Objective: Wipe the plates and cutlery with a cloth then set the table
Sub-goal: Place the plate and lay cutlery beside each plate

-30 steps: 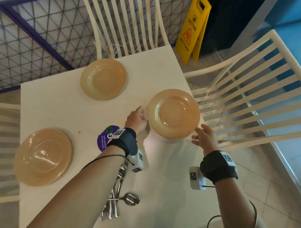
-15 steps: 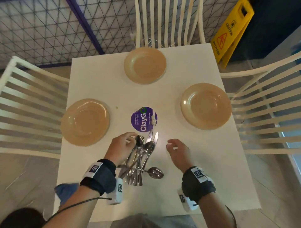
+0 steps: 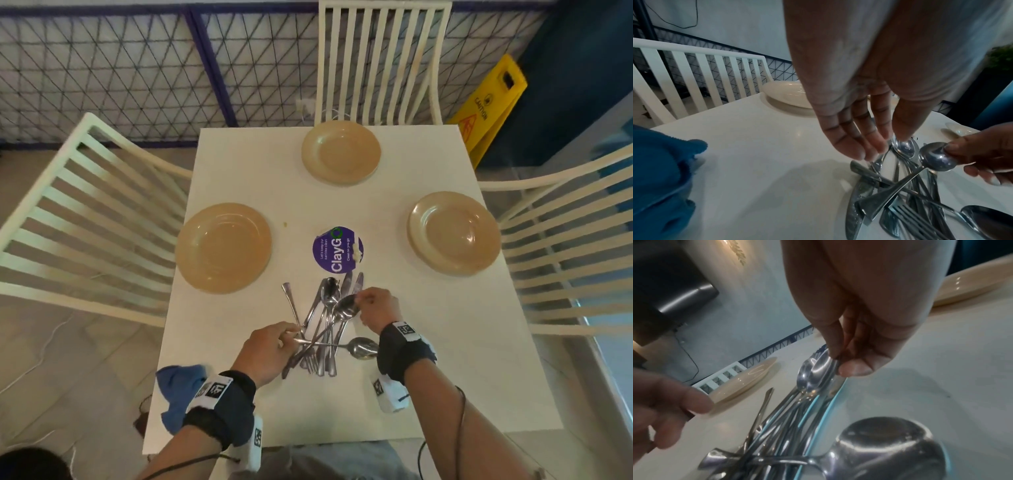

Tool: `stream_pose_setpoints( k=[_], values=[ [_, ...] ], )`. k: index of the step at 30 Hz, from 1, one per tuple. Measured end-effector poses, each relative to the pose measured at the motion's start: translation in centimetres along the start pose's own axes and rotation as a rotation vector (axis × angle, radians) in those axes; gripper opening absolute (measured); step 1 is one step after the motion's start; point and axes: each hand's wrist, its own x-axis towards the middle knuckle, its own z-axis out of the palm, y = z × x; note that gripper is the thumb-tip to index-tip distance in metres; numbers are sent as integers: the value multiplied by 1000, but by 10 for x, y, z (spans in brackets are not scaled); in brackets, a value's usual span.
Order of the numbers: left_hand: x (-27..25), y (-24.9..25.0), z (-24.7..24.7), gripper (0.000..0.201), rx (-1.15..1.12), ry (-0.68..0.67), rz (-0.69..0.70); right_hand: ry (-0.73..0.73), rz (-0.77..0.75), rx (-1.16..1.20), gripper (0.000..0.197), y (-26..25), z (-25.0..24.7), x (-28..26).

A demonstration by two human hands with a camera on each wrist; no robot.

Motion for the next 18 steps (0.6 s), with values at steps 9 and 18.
stream_pose_setpoints(
  k=[9, 18],
  values=[
    [-8, -6, -16, 23, -30, -19, 163, 141, -1, 199, 15, -23, -20, -61],
    [-27, -73, -80, 17, -67, 259, 123, -91, 46, 409, 10, -49, 53, -75]
  ],
)
